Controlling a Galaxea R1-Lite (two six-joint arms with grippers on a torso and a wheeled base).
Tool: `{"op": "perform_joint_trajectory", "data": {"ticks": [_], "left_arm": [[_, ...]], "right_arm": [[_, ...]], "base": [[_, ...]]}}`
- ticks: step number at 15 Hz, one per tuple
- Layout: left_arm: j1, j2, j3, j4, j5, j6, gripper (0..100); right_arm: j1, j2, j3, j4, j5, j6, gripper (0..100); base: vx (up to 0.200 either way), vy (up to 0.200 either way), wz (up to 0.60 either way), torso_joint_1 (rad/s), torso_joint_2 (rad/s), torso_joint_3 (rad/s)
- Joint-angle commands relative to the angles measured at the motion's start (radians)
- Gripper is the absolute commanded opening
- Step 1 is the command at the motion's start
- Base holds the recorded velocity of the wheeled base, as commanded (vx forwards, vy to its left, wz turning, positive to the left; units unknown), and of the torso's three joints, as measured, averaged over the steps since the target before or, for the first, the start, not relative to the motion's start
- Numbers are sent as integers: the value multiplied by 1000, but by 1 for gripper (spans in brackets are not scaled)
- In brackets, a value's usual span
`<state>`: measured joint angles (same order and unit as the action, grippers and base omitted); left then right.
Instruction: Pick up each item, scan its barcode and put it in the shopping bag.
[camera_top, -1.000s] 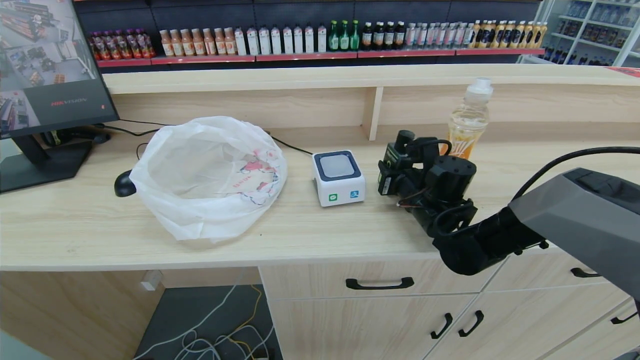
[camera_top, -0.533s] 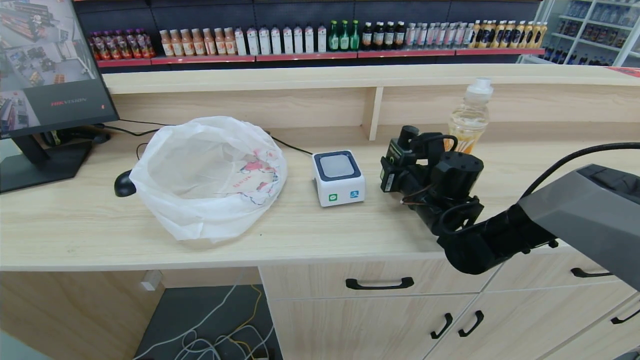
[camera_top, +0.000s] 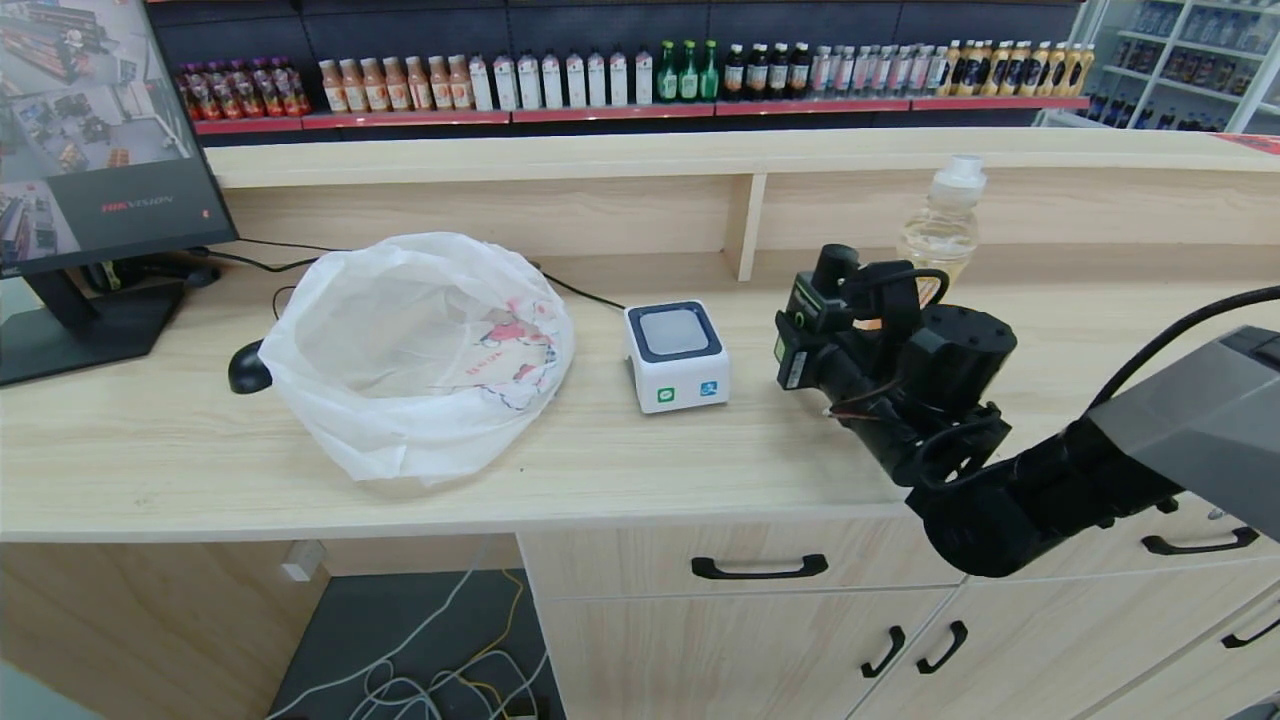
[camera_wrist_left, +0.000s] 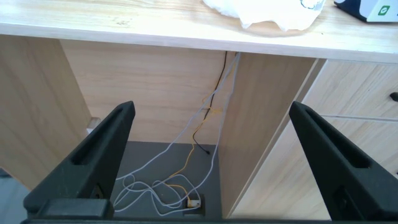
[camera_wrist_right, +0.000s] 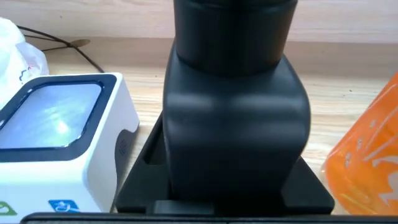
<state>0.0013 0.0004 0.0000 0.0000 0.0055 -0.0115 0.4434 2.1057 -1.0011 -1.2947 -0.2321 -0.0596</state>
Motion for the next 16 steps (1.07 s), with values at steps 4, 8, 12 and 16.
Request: {"op": "perform_joint_trajectory", "data": {"ticks": [4, 8, 12, 16], "left_arm": [[0, 0, 0, 0, 1, -1, 100], [0, 0, 0, 0, 1, -1, 100], [0, 0, 0, 0, 1, -1, 100], [0, 0, 0, 0, 1, -1, 100]], "right_arm": [[47, -178, 234, -69, -35, -39, 0], [92, -348, 484, -144, -75, -82, 0], [98, -451, 665, -201, -75, -128, 0], [115, -451, 734, -252, -70, -114, 0]], "base": [[0, 0, 0, 0, 0, 0], [0, 0, 0, 0, 0, 0], [0, 0, 0, 0, 0, 0], [0, 0, 0, 0, 0, 0]]}}
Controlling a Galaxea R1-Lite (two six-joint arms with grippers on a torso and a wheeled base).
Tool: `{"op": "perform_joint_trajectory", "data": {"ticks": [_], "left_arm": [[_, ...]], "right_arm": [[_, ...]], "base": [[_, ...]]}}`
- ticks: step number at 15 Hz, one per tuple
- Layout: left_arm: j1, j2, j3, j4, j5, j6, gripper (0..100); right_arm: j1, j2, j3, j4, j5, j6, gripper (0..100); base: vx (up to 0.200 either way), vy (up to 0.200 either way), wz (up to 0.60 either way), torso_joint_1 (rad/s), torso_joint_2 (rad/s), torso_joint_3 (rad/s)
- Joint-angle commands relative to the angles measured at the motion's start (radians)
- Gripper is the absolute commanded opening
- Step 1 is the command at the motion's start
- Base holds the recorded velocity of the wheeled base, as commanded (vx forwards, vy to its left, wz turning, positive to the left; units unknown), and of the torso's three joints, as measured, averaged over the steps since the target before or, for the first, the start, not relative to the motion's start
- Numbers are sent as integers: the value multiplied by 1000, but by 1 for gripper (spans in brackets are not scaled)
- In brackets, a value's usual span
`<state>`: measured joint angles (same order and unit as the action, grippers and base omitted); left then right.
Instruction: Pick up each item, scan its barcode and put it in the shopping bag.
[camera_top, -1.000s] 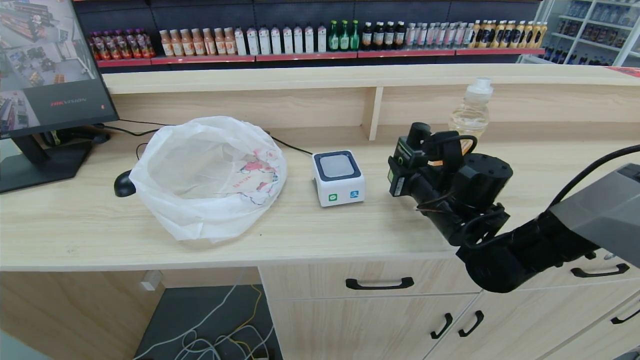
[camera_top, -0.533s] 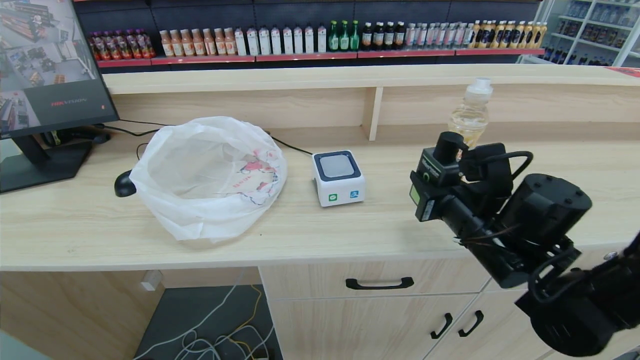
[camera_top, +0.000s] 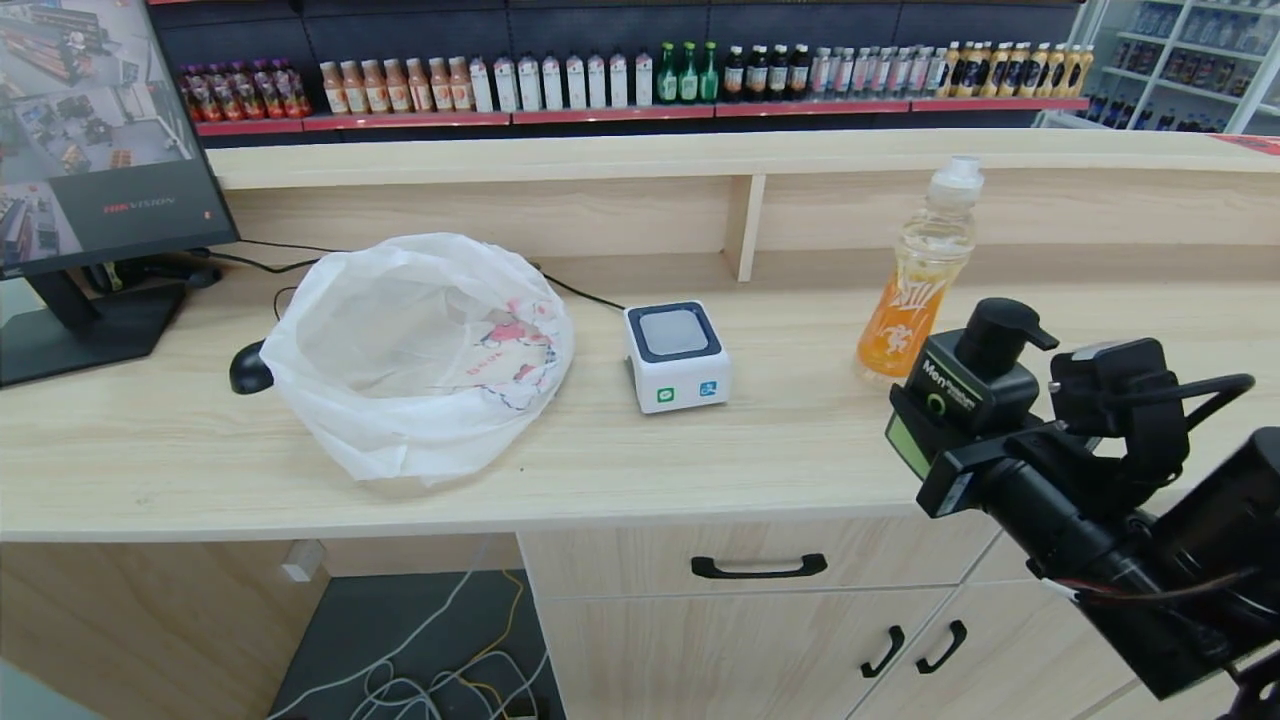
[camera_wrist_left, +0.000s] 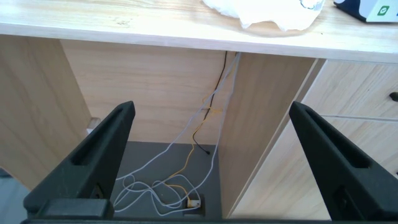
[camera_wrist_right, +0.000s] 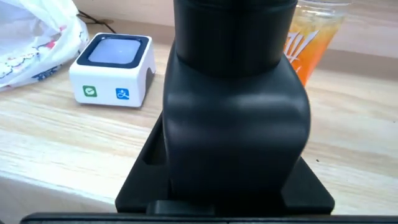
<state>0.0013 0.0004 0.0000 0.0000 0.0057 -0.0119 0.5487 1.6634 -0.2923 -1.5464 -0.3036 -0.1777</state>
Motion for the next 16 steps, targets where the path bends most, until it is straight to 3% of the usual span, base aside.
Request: {"op": "perform_joint_trajectory", "data": {"ticks": [1, 4, 6, 8, 10, 13, 16], "left_arm": [[0, 0, 0, 0, 0, 0, 100], [0, 0, 0, 0, 0, 0, 100], [0, 0, 0, 0, 0, 0, 100], [0, 0, 0, 0, 0, 0, 100], [0, 0, 0, 0, 0, 0, 100], [0, 0, 0, 0, 0, 0, 100], [0, 0, 0, 0, 0, 0, 100]], "right_arm": [[17, -8, 33, -6, 3, 18, 0], [36, -42, 48, -24, 1, 46, 0], [73, -90, 134, -24, -8, 40, 0], [178, -172, 292, -24, -12, -20, 0], [287, -180, 291, -24, -14, -129, 0], [324, -189, 291, -24, -14, -206, 0], [455, -189, 271, -24, -14, -402, 0]], "base": [[0, 0, 0, 0, 0, 0], [0, 0, 0, 0, 0, 0], [0, 0, 0, 0, 0, 0], [0, 0, 0, 0, 0, 0], [0, 0, 0, 0, 0, 0], [0, 0, 0, 0, 0, 0], [0, 0, 0, 0, 0, 0]]}}
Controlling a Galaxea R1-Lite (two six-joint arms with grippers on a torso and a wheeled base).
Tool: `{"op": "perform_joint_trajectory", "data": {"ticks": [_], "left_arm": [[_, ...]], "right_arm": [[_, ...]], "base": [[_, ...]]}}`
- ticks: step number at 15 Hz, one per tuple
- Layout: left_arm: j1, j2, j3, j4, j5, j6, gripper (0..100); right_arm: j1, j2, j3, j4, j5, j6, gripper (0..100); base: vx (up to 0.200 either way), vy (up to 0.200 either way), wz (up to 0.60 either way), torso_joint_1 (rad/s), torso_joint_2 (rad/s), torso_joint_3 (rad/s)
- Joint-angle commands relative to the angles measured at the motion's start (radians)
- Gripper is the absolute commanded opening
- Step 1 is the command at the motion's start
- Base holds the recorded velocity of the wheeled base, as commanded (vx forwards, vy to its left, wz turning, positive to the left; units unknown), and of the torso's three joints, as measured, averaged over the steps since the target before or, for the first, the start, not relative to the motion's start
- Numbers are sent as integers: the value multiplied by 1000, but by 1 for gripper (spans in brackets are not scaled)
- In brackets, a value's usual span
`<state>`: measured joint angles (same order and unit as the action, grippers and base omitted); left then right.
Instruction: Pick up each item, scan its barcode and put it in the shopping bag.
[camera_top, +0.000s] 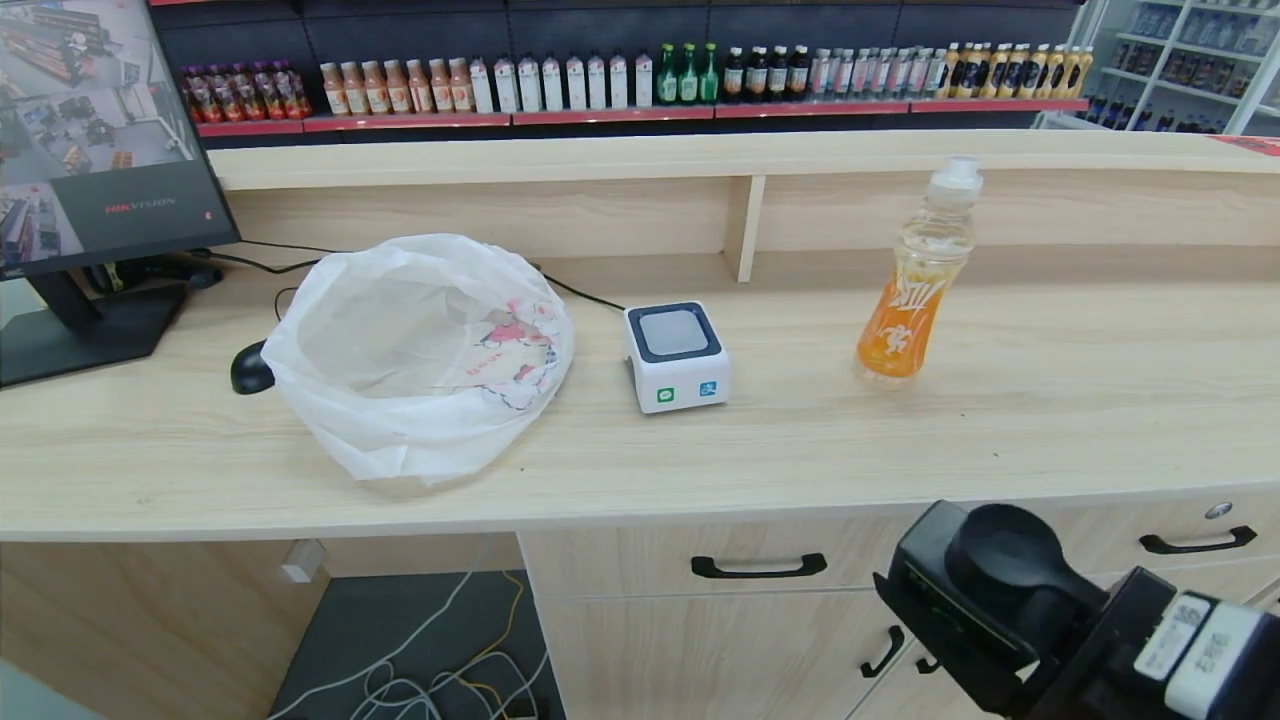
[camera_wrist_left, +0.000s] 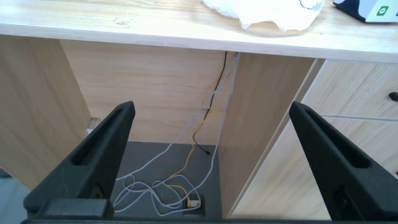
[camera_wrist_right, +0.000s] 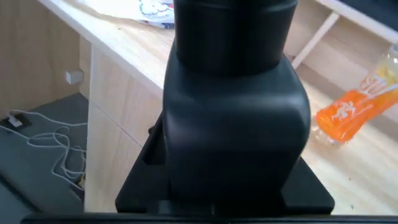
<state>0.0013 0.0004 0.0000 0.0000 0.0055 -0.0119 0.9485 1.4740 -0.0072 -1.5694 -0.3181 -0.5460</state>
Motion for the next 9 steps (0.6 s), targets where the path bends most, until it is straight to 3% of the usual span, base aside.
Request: {"op": "perform_joint_trajectory", "data": {"ticks": [1, 4, 9], "left_arm": [[0, 0, 0, 0, 1, 0, 100], [0, 0, 0, 0, 1, 0, 100], [0, 0, 0, 0, 1, 0, 100]], "right_arm": [[88, 8, -40, -1, 2, -94, 0], [153, 52, -114, -1, 7, -232, 0], [236, 57, -112, -1, 53, -493, 0]], "base": [[0, 0, 0, 0, 0, 0], [0, 0, 0, 0, 0, 0], [0, 0, 0, 0, 0, 0]]}}
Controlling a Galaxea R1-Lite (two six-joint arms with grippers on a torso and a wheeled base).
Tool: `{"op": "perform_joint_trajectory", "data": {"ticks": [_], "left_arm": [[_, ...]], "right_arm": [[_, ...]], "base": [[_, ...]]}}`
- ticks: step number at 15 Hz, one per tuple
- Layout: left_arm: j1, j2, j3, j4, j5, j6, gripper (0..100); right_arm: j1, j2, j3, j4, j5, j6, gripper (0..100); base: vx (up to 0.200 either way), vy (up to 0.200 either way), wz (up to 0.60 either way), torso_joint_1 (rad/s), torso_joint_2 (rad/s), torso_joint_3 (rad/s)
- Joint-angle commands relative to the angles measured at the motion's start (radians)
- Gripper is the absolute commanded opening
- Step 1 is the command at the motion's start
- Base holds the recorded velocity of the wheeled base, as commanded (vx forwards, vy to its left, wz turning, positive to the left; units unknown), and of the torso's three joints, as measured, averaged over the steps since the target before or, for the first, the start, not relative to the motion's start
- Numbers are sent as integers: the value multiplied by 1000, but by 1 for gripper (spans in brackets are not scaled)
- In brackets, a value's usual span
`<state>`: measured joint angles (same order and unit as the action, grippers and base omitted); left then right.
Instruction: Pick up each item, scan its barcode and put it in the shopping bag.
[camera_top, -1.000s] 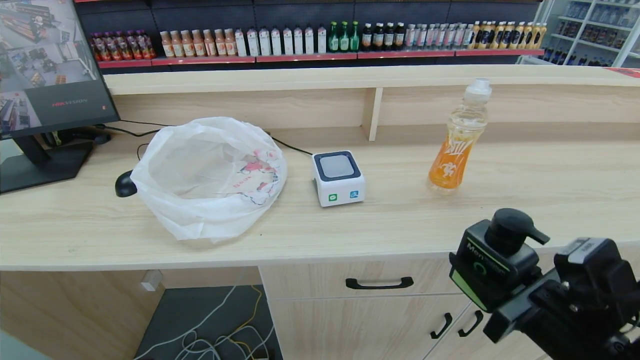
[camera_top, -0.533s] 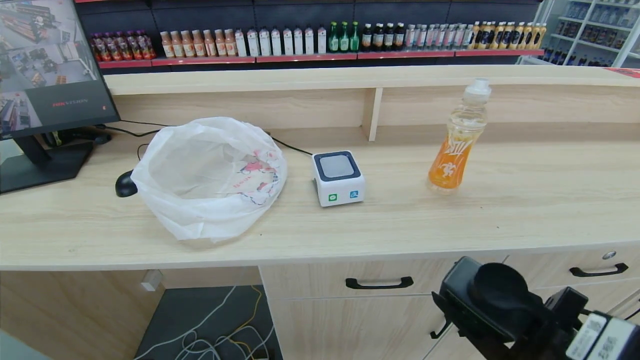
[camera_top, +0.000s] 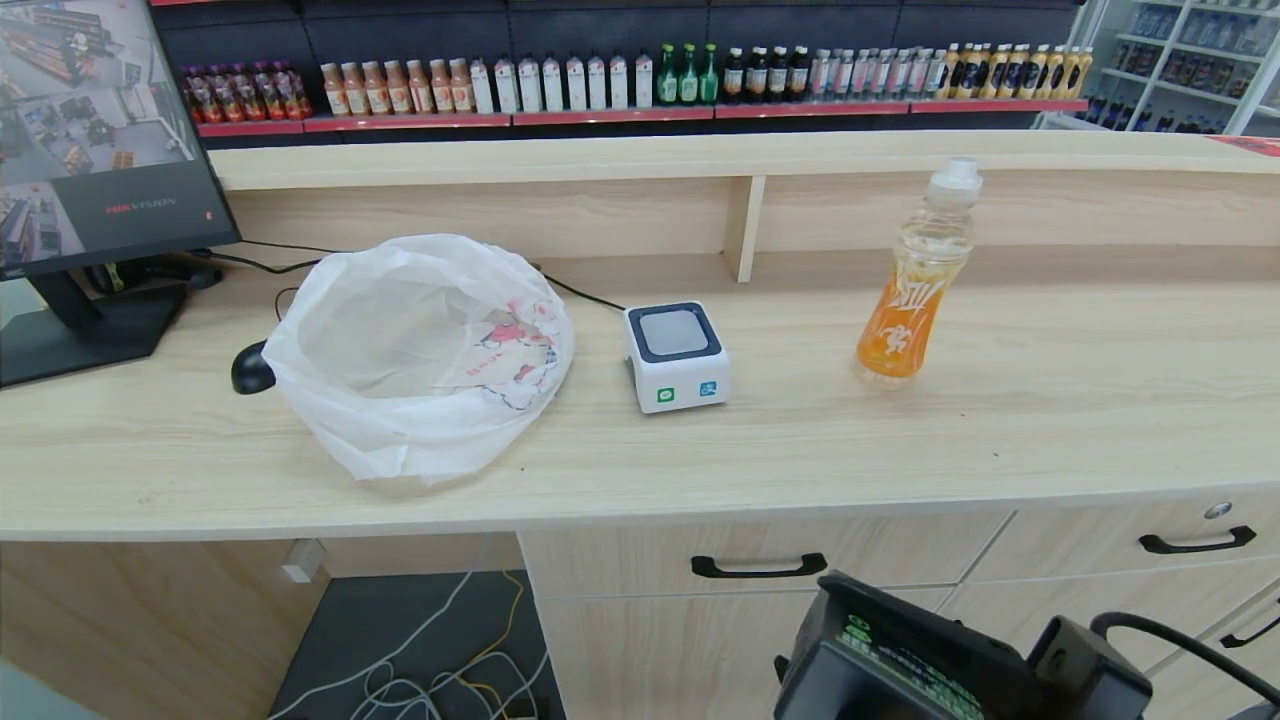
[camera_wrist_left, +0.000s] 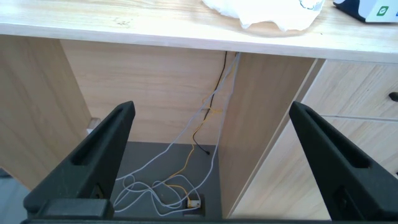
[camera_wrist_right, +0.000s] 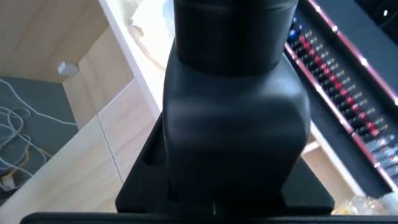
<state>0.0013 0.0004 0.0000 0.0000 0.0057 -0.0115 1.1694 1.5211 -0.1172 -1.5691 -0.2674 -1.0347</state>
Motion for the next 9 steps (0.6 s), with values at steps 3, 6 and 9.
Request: {"op": "perform_joint_trajectory", "data": {"ticks": [3, 6, 9], "left_arm": [[0, 0, 0, 0, 0, -1, 100], [0, 0, 0, 0, 0, -1, 100], [0, 0, 0, 0, 0, -1, 100]], "right_arm": [[7, 2, -13, -2, 28, -117, 0], [-16, -4, -16, -2, 31, -208, 0], [-10, 36, -90, -2, 88, -248, 0]], "base": [[0, 0, 0, 0, 0, 0], [0, 0, 0, 0, 0, 0], [0, 0, 0, 0, 0, 0]]}}
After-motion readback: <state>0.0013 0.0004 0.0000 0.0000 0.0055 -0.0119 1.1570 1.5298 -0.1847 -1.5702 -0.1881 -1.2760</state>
